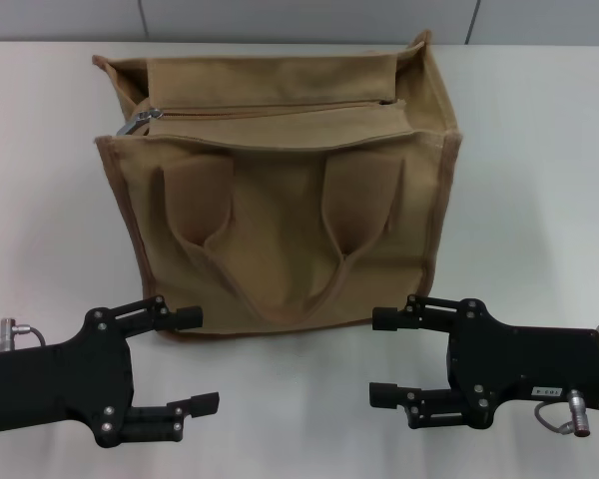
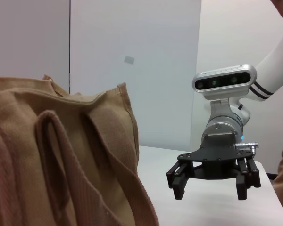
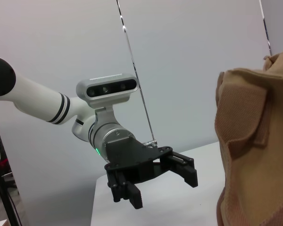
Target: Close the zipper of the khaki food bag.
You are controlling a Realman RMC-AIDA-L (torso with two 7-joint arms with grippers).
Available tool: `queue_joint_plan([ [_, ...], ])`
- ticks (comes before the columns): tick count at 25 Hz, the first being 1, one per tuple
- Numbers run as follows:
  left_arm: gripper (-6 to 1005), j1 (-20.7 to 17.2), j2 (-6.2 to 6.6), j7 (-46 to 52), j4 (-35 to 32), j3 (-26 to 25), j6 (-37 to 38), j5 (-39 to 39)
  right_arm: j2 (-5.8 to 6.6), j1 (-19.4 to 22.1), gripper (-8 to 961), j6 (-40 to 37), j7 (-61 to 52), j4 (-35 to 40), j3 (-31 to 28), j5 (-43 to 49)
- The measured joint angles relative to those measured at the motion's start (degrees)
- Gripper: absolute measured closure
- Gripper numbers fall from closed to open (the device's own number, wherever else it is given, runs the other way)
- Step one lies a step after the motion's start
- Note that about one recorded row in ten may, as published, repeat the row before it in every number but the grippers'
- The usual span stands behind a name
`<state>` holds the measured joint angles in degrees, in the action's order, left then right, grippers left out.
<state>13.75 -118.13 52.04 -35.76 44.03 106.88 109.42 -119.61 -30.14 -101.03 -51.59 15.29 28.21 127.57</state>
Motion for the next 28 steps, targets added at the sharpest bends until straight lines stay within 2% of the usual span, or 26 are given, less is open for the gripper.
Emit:
queue_joint_plan([
  [11, 162, -0.10, -0.09, -0.22, -0.03, -2.15, -0.39, -0.19, -0.01, 0.08, 160, 0.10, 0.00, -0.02, 0.00, -0.12],
  [13, 162, -0.67, 0.14, -0.26, -0.30, -6.10, -0.45, -0.16, -0.01, 0.07, 160, 0.39, 0.00, -0.30, 0.00, -0.13],
  [14, 162, -0.67, 0.14, -0.26, -0.30, -6.10, -0.45, -0.16, -0.01, 0.06, 160, 0.48, 0.02, -0.47, -0.01, -0.14],
  [15, 162, -1.07, 0.29, -0.28, -0.33, -9.38, -0.46, -0.19, -0.01, 0.06, 160, 0.52, 0.18, -0.68, -0.04, -0.15],
  [16, 162, -1.87, 0.37, -0.86, 0.08, -19.54, -0.54, -0.50, 0.00, 0.06, 160, 0.58, 0.63, -1.06, -0.13, -0.17],
  [17, 162, -1.97, 0.24, -1.19, 0.26, -22.20, -0.62, -0.51, -0.01, 0.06, 160, 0.70, 2.58, -2.37, -0.36, -0.35],
  [19, 162, -1.97, 0.24, -1.19, 0.26, -22.20, -0.62, -0.51, 0.00, 0.05, 159, 0.79, 3.67, -3.00, -0.45, -0.55],
  [21, 162, -0.82, -0.35, -3.86, 3.81, -34.98, -2.43, -0.57, 0.00, 0.01, 159, 1.07, 5.08, -3.87, -0.51, -1.04],
  [28, 163, 2.95, -0.41, -4.39, 7.55, -36.01, -6.77, -0.57, 0.00, -0.22, 161, 1.41, 5.70, -4.31, -0.53, -1.68],
])
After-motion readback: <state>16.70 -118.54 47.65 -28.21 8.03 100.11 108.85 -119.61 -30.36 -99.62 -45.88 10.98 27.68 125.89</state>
